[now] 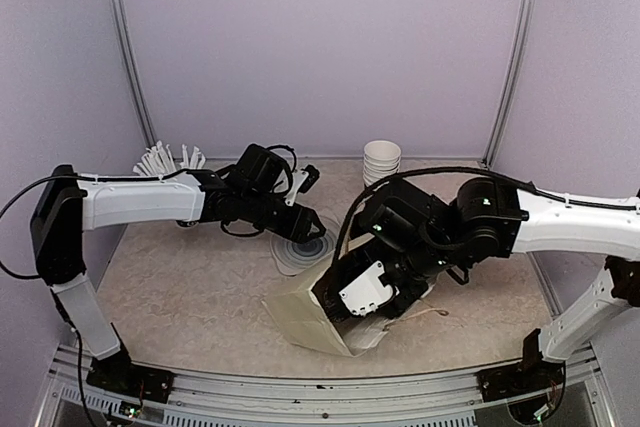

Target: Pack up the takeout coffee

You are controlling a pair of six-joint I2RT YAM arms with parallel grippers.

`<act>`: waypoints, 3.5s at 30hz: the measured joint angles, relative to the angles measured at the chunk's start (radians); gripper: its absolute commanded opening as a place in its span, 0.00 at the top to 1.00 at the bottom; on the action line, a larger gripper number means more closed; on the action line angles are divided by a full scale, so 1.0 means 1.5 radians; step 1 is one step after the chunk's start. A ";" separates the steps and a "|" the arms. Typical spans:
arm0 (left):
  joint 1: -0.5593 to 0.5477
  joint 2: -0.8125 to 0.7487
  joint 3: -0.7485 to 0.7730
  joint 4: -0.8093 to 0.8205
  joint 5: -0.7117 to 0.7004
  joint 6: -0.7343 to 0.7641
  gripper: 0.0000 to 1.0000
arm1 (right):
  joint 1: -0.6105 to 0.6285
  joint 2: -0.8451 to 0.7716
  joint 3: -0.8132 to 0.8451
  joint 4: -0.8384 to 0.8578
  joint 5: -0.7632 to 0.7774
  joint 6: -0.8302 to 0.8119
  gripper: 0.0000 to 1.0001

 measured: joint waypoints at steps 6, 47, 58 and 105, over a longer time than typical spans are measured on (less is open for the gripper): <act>0.000 0.049 0.033 -0.002 0.022 0.010 0.42 | 0.000 0.088 0.134 0.009 -0.058 0.044 0.54; 0.005 0.137 0.121 -0.048 0.105 0.066 0.46 | -0.052 -0.077 -0.121 0.104 0.005 -0.037 0.58; 0.005 0.151 0.141 -0.064 0.125 0.075 0.46 | -0.063 -0.076 -0.155 0.172 0.028 -0.057 0.57; 0.014 0.159 0.143 -0.121 0.142 0.086 0.47 | -0.081 0.023 -0.074 0.063 -0.015 -0.055 0.56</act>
